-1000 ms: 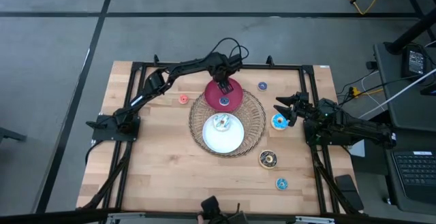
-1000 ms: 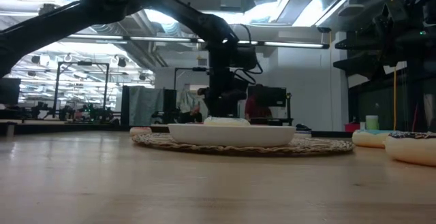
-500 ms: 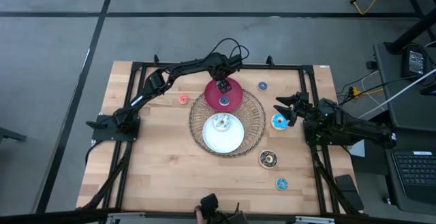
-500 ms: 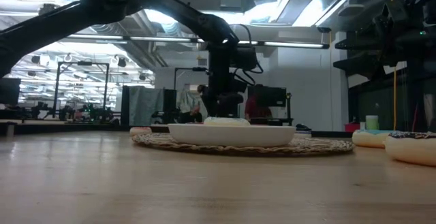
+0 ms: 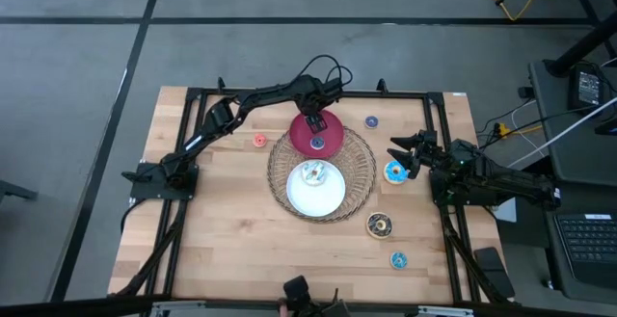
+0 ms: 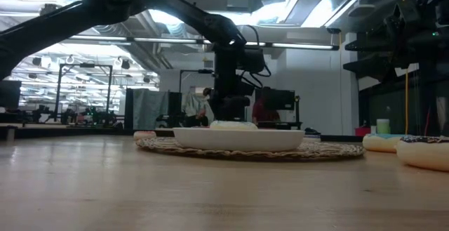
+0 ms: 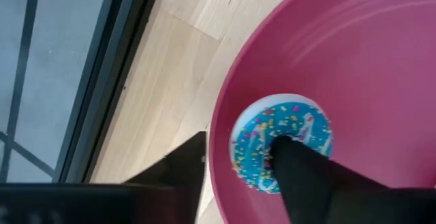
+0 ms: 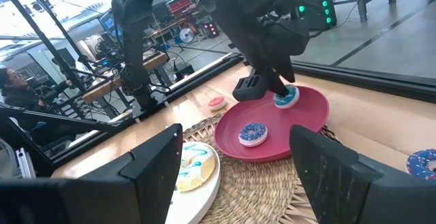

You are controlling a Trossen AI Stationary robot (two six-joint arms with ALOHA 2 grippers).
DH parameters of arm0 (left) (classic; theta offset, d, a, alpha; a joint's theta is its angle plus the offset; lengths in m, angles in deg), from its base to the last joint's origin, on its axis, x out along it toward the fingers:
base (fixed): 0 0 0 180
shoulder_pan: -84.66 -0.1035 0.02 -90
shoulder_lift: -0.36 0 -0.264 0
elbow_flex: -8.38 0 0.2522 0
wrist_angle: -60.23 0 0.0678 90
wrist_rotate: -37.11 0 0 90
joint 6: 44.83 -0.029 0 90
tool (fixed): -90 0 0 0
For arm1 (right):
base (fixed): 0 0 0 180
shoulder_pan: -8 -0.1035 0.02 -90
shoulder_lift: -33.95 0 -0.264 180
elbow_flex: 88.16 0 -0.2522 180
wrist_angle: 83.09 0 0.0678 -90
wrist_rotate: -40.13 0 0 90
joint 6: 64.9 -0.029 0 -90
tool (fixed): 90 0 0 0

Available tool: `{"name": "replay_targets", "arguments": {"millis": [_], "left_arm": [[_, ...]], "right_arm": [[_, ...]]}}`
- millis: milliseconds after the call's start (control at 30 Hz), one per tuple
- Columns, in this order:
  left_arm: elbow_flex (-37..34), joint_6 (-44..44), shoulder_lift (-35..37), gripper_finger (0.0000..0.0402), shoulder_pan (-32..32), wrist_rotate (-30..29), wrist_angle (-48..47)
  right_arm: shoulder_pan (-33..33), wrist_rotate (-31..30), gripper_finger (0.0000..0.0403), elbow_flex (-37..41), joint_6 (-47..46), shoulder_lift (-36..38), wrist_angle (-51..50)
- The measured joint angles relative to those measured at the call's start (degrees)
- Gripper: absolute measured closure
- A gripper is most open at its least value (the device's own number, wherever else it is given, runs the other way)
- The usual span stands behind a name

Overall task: Pick & Place donuts
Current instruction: Put the small light blue donut on the red plate

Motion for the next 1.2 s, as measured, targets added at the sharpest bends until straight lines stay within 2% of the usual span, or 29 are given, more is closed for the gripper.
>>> {"name": "replay_targets", "arguments": {"millis": [233,300,400,500,733,933,1067,1200], "left_arm": [[0.0,0.1,0.0,0.0358,0.0,1.3,-0.5],[0.0,0.5,0.0,0.0376,0.1,1.1,-0.5],[0.0,0.7,0.0,0.0381,0.3,-0.3,-0.5],[0.0,0.9,0.0,0.0356,0.3,0.4,-0.5],[0.0,1.5,0.0,0.0241,0.5,6.3,-0.6],[0.0,2.5,0.0,0.0149,0.5,4.1,-0.7],[0.0,2.7,0.0,0.0119,0.5,2.8,-0.7],[0.0,2.6,-0.1,0.0117,0.5,4.4,-0.8]], "right_arm": [[0.0,0.0,0.0132,0.0,0.0,0.0,0.0],[0.0,0.0,0.0132,0.0,0.0,0.0,0.0],[0.0,0.0,0.0132,0.0,0.0,0.0,0.0],[0.0,0.0,0.0132,0.0,0.0,0.0,0.0],[0.0,0.0,0.0132,0.0,0.0,0.0,0.0],[0.0,0.0,0.0132,0.0,0.0,0.0,0.0],[0.0,0.0,0.0132,0.0,0.0,0.0,0.0],[0.0,0.0,0.0132,0.0,0.0,0.0,0.0]]}}
